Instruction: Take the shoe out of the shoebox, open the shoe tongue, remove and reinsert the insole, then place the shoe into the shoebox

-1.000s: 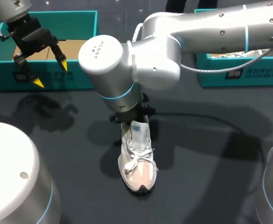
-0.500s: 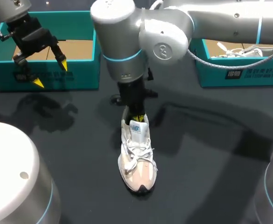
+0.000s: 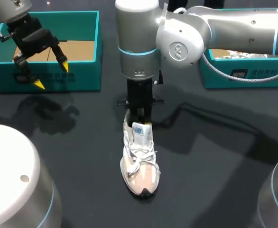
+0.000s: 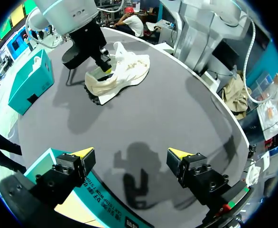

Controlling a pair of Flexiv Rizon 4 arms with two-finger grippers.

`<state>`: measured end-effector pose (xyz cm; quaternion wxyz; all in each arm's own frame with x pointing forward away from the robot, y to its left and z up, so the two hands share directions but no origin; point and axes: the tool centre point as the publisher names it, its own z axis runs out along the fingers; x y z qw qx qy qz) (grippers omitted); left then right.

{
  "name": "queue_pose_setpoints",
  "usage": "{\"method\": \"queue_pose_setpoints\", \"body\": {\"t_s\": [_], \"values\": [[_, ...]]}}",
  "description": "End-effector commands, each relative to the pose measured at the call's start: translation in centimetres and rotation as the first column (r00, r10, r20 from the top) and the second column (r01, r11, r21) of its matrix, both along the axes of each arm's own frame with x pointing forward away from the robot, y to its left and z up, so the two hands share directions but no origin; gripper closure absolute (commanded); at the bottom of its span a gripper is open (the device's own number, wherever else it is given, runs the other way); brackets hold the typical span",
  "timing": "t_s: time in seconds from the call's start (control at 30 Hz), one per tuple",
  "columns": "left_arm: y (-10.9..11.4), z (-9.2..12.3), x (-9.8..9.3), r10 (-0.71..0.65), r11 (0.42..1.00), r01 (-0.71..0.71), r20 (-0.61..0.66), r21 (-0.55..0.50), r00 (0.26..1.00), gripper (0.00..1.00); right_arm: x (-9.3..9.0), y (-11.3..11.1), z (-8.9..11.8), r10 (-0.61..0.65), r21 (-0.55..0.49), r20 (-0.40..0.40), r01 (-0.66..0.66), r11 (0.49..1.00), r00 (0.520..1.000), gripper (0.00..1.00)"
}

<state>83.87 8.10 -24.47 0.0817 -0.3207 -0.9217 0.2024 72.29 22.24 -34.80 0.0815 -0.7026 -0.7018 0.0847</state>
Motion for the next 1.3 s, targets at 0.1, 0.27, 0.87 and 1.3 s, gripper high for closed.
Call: {"method": "queue_pose_setpoints", "body": {"t_s": [0.1, 0.27, 0.87, 1.3], "values": [[0.0, 0.0, 0.0, -0.001, 1.000, 0.001, 0.001, 0.002, 1.000, 0.00, -1.1, 1.0, 0.4, -0.010, -0.015, 0.010, 0.010, 1.000, 1.000, 0.60], [0.0, 0.0, 0.0, -0.001, 1.000, 0.001, 0.001, 0.002, 1.000, 0.00, -1.6, 1.6, 0.5, -0.020, -0.040, 0.009, 0.021, 0.999, 1.000, 0.44], [0.0, 0.0, 0.0, -0.001, 1.000, 0.001, 0.001, 0.002, 1.000, 0.00, -3.4, 1.9, 1.1, -0.049, -0.071, 0.090, 0.056, 0.996, 0.995, 0.00], [0.0, 0.0, 0.0, -0.001, 1.000, 0.001, 0.001, 0.002, 1.000, 0.00, -4.4, 0.8, 2.7, -0.086, -0.090, 0.200, 0.105, 0.990, 0.976, 0.00]]}}
